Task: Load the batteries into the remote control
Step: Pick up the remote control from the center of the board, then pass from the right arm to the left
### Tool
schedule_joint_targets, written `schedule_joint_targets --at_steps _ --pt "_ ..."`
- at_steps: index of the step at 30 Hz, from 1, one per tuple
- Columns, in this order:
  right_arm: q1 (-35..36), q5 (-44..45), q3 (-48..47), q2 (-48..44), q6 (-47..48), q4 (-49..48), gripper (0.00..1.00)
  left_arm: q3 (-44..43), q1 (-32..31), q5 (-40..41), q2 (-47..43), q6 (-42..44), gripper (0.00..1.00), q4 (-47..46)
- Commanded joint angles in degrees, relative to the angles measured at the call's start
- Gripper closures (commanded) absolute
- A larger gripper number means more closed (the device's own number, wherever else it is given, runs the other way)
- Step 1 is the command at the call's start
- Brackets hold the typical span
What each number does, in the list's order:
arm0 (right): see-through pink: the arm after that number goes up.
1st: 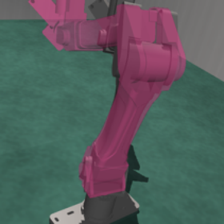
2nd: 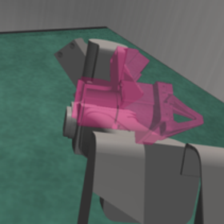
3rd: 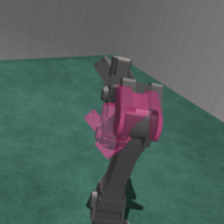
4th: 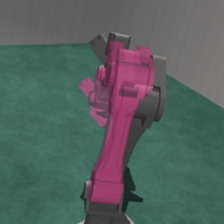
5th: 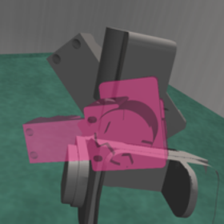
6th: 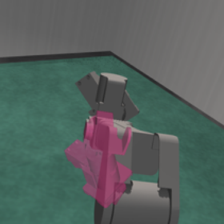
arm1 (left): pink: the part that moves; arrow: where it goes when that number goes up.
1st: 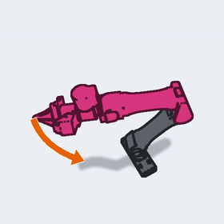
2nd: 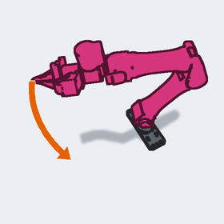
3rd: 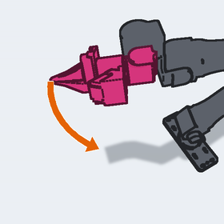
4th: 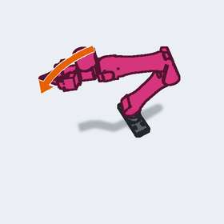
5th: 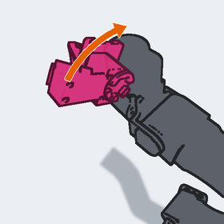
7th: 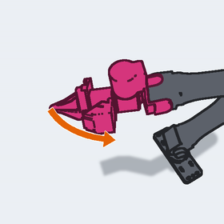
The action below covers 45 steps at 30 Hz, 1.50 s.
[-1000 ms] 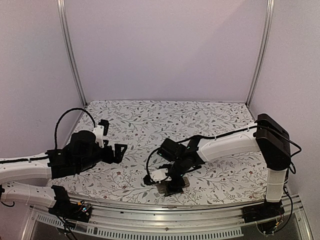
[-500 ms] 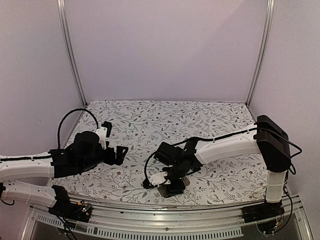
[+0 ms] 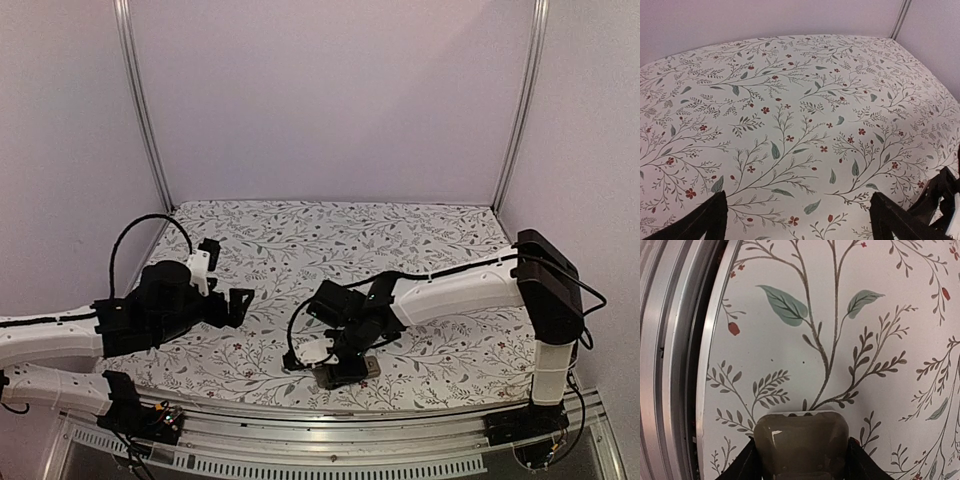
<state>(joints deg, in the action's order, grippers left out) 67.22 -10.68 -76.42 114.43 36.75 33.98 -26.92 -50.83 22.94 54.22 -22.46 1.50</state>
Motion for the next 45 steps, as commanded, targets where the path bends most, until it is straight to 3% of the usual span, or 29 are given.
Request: schedule_joint_targets --at_steps 1,8,11,18,24,37,45 --pt "-1.0 -4.0 -0.2 -7.4 -5.0 -5.8 0.61 1.7 0.7 -1.0 -5.2 1.6 0.03 -4.3" --pt "-6.0 -9.3 4.8 -21.7 -17.2 -22.5 0.65 13.2 0.5 -16.7 -20.5 5.8 0.08 -26.3" --pt "-7.7 -12.7 7.8 -28.1 -22.2 -30.9 0.66 15.9 0.3 -23.0 -22.7 6.6 0.08 -32.1" --pt "-9.2 -19.2 5.4 -32.5 -27.7 -41.0 0.66 5.5 -7.4 -30.3 -7.0 19.3 0.04 -32.8" --pt "-9.3 -23.7 2.2 -31.8 -29.3 -43.8 0.67 -3.8 -7.8 -40.1 3.0 26.2 0.01 -35.0" --pt "-9.3 -26.6 3.9 -33.1 -31.9 -47.2 0.68 -13.2 -4.6 -52.5 16.1 14.9 0.05 -44.3" --pt "-9.3 -26.3 4.8 -33.5 -31.8 -48.1 0.69 -15.7 -4.6 -48.2 19.0 11.6 0.16 -46.1"
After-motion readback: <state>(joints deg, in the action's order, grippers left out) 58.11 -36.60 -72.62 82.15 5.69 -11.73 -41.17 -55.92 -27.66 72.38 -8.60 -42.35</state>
